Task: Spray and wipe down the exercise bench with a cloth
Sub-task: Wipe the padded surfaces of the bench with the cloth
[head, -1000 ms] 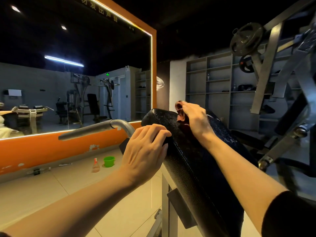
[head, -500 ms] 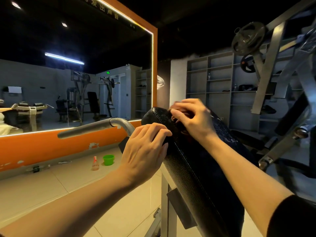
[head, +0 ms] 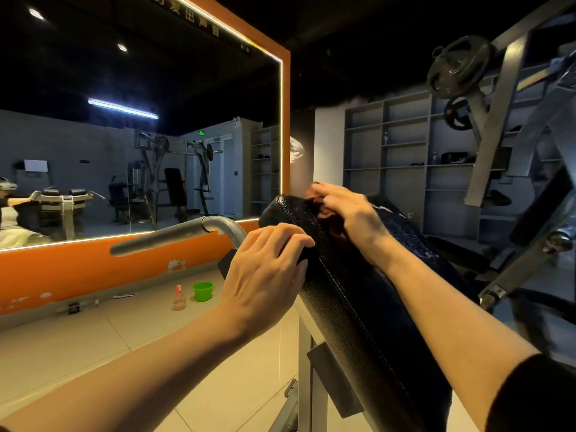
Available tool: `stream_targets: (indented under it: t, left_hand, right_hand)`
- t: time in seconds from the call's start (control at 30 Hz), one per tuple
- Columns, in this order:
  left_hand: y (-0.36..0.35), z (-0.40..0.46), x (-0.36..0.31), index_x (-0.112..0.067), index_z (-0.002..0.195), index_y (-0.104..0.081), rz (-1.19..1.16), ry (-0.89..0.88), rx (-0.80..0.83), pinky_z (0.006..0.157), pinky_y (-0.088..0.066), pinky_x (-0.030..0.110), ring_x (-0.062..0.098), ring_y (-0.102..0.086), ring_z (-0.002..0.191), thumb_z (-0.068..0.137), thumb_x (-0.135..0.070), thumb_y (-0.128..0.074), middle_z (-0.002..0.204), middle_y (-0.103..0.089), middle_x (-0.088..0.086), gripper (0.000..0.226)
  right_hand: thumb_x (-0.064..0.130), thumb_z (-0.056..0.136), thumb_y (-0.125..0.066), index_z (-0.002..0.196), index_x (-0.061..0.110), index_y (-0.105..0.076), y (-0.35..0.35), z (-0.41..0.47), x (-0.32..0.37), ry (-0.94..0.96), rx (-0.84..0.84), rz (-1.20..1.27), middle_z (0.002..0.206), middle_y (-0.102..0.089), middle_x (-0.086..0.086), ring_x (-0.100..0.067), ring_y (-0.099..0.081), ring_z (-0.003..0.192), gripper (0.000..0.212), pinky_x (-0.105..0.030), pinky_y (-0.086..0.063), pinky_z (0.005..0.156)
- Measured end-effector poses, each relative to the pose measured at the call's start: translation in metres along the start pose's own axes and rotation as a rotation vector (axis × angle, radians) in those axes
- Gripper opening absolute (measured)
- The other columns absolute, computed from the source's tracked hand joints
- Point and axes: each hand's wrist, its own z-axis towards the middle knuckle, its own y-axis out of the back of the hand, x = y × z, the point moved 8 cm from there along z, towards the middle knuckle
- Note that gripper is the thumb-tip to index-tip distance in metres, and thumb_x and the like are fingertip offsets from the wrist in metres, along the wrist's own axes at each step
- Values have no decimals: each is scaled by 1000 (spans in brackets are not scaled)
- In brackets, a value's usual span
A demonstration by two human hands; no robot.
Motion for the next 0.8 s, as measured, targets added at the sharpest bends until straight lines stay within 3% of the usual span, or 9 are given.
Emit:
stream_targets:
  t: [0.1,0.27,0.33,0.37,0.47,0.57,0.63,0.7,0.8]
  left_hand:
    - [0,1,-1,-15,109,-63,1,-7,6,88,-47,32,20,-60,98,91,-29,-49,112,-63,5,26]
    - [0,0,2,-14,109,-63,-6,11,1,87,-49,33,22,-62,98,92,-29,-47,111,-64,6,28]
    - [-1,0,2,-14,109,-64,-5,18,8,87,-49,33,23,-63,98,92,-30,-47,111,-65,6,29]
    - [-1,0,3,-14,109,-65,-3,21,10,86,-49,33,23,-63,97,92,-30,-46,111,-65,7,30]
    - [0,0,1,-15,109,-65,10,11,1,85,-49,33,22,-62,98,92,-31,-46,111,-65,6,30]
    - [1,0,0,-16,109,-63,13,-2,-10,87,-48,31,19,-59,100,90,-30,-50,111,-63,4,27]
    - [1,0,2,-17,110,-62,10,6,-15,89,-46,30,18,-57,100,90,-29,-51,112,-62,3,25]
    - [0,0,3,-17,110,-61,8,14,-17,89,-45,29,18,-57,100,91,-28,-50,111,-62,3,25]
    - [0,0,3,-17,110,-62,4,12,-18,88,-47,31,19,-59,99,91,-28,-49,111,-63,3,26]
  right_hand:
    - [5,91,-58,126,19,-65,-2,0,-9,143,-23,-321,134,-58,4,-8,-48,127,38,-24,-30,112]
    - [3,83,-61,108,11,-74,42,3,-58,-203,-284,-504,108,-72,-10,-29,-65,104,29,-40,-50,97]
    - [6,85,-66,111,11,-71,50,5,-40,-124,-409,-382,104,-68,-3,-21,-64,94,27,-28,-55,83]
    - [10,86,-69,114,11,-68,46,7,-23,-56,-407,-344,104,-62,1,-14,-60,92,28,-11,-49,76]
    - [22,94,-62,117,10,-67,0,13,13,76,-80,-225,107,-61,0,-4,-58,89,27,2,-38,74]
    - [19,97,-55,122,19,-66,-19,16,0,91,4,-236,125,-62,0,-12,-54,115,28,-19,-37,101]
    - [12,95,-55,118,17,-69,-6,20,-26,-24,-73,-240,113,-65,-4,-14,-58,100,27,-10,-41,90]
    - [10,93,-55,111,12,-71,6,22,-47,-161,-109,-318,100,-69,-10,-21,-62,86,25,-24,-51,89]
    - [19,93,-58,95,5,-72,21,27,-36,-172,-240,-485,100,-69,-17,-30,-61,94,20,-36,-49,85]
